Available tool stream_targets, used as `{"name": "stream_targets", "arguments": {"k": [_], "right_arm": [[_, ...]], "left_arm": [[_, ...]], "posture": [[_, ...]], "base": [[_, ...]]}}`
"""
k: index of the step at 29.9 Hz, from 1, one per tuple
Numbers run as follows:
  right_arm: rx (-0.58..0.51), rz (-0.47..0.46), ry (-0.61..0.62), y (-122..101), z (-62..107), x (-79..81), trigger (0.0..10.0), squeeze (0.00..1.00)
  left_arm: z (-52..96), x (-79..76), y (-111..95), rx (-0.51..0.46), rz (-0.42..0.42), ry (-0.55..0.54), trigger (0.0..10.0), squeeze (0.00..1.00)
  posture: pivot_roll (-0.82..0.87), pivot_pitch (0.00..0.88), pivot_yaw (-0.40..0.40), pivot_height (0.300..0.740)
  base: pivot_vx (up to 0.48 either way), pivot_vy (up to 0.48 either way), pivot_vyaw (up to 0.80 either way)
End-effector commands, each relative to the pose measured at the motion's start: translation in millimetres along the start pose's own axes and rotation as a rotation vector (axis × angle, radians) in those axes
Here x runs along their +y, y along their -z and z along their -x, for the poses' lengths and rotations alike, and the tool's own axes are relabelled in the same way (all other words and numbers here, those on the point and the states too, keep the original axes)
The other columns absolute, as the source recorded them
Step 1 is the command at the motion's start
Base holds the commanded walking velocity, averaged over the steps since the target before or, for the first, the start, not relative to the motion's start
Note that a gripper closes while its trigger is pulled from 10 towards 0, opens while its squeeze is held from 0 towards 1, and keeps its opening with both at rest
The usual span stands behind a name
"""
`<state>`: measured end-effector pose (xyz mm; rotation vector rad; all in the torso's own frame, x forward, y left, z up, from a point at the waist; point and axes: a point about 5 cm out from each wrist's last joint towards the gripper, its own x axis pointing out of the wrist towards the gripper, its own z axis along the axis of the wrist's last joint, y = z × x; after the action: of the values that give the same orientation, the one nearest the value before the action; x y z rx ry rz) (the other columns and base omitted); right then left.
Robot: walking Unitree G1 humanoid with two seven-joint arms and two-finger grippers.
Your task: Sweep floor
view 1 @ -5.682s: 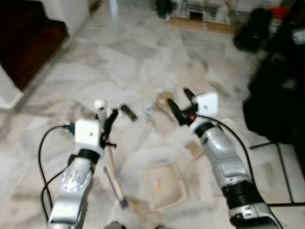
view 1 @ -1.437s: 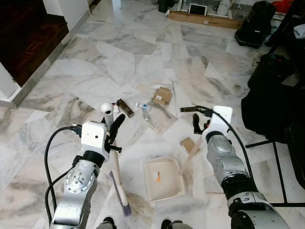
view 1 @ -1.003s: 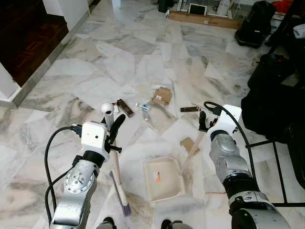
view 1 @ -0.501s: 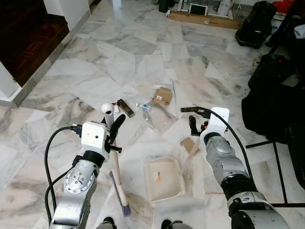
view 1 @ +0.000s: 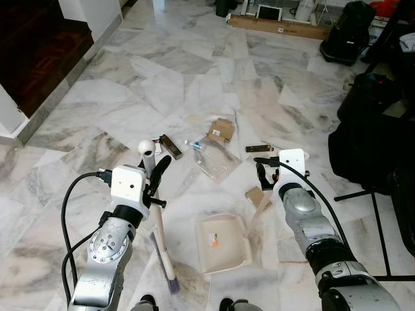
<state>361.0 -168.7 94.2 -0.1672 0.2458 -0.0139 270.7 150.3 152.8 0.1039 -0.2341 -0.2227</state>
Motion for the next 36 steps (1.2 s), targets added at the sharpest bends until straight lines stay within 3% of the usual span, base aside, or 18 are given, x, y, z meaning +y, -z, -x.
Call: {"name": "stream_targets", "arguments": {"k": [1, 16, 18, 19, 20, 21, 22, 23, 24, 36], "right_arm": [[0.033, 0.005, 0.032, 11, 2.1, -6.6, 10.0, 0.0], [0.003, -0.119, 0.068, 9, 0.2, -5.4, 10.0, 0.0], [0.005, -0.119, 0.068, 10, -0.1, -5.0, 8.9, 0.0], [0.007, -0.124, 0.066, 10, -0.2, -4.7, 6.5, 0.0], [0.007, -0.124, 0.066, 10, -0.2, -4.7, 6.5, 0.0], [0.009, -0.127, 0.065, 11, -0.2, -4.4, 5.1, 0.0], [0.01, -0.128, 0.064, 11, -0.1, -4.2, 5.1, 0.0], [0.012, -0.128, 0.058, 12, 0.0, -3.4, 0.5, 0.0], [0.015, -0.126, 0.053, 13, 0.3, -2.2, 0.0, 0.0], [-0.041, -0.146, 0.013, 7, -0.2, 3.5, 0.0, 0.0]], "left_arm": [[2.0, -2.5, -9, -0.031, -0.014, 0.011, 10.0, 0.0], [3.2, -2.5, -10, -0.028, -0.017, 0.016, 10.0, 0.0], [3.5, -2.5, -9, -0.026, -0.017, 0.016, 10.0, 0.0], [3.6, -2.4, -9, -0.025, -0.017, 0.017, 10.0, 0.0], [3.6, -2.4, -9, -0.025, -0.017, 0.017, 10.0, 0.0], [3.8, -2.4, -9, -0.024, -0.017, 0.017, 10.0, 0.0], [3.9, -2.4, -9, -0.023, -0.017, 0.017, 10.0, 0.0], [4.1, -2.5, -9, -0.022, -0.018, 0.018, 10.0, 0.0], [4.3, -2.7, -9, -0.022, -0.018, 0.019, 10.0, 0.0], [3.3, -3.4, -10, -0.027, -0.026, 0.026, 10.0, 0.0]], "posture": [[-0.02, 0.22, -0.049, 0.74], [-0.01, 0.225, -0.041, 0.74], [-0.01, 0.226, -0.041, 0.74], [-0.01, 0.226, -0.04, 0.74], [-0.01, 0.226, -0.04, 0.74], [-0.01, 0.227, -0.04, 0.74], [-0.01, 0.227, -0.039, 0.74], [0.0, 0.228, -0.04, 0.74], [0.0, 0.228, -0.04, 0.74], [0.0, 0.222, -0.038, 0.74]], "base": [[0.0, 0.0, 0.0], [0.0, 0.0, 0.0], [0.0, 0.0, 0.0], [0.0, 0.0, 0.0], [0.0, 0.0, 0.0], [0.0, 0.0, 0.0], [0.0, 0.0, 0.0], [0.0, 0.0, 0.0], [0.0, 0.0, 0.0], [0.0, 0.0, 0.0]]}}
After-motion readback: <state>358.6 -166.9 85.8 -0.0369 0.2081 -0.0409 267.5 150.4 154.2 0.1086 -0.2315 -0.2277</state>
